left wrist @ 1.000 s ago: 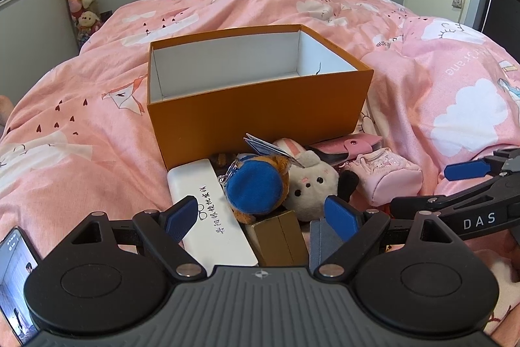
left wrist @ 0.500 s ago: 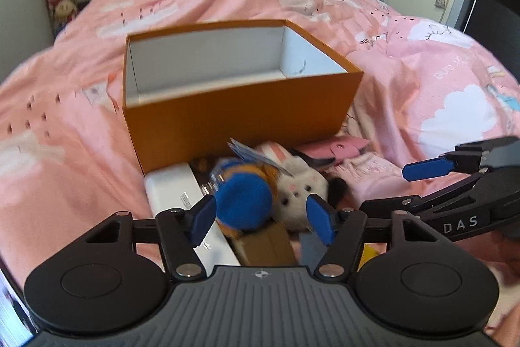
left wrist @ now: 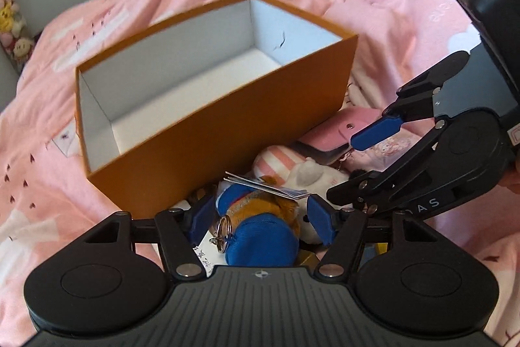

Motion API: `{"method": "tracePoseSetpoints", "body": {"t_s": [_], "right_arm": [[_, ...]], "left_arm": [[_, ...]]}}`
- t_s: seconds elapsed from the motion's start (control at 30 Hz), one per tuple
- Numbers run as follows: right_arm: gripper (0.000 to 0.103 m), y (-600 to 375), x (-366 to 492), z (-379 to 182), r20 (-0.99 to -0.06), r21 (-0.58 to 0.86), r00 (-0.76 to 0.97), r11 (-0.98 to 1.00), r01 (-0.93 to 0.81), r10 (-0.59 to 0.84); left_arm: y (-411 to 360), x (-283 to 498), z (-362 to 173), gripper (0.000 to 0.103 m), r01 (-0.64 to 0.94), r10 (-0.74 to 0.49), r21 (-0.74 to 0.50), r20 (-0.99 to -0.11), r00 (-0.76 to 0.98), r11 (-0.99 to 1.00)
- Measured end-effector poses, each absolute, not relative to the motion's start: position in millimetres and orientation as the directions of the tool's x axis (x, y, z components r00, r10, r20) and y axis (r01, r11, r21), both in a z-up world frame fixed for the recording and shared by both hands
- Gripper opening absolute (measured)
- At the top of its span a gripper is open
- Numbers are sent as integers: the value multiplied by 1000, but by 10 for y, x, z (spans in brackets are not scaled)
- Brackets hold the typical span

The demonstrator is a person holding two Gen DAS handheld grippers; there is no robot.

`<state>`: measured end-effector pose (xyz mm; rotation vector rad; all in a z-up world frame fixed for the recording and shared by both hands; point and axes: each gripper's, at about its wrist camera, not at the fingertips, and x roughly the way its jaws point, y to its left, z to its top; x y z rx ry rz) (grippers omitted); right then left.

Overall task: Organize objects
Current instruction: 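Grasp the red-panda plush with the left gripper while the right grasps the white plush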

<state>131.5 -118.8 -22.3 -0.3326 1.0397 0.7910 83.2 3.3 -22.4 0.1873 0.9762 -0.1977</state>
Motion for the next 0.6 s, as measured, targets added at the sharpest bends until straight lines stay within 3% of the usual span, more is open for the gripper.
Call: {"method": "tracePoseSetpoints", "body": {"t_s": [0.27,0.6], "right_arm": [[60,-1161,1444,-341,-873,156,190,626,-764,449],[68,-913,1555,-577,-881,222,84,564,-795,465]], "left_arm": [[130,886,-386,63,220,-87,26,-869,487,975],[170,785,-380,61,199,-97,9,-851,516,980]]}}
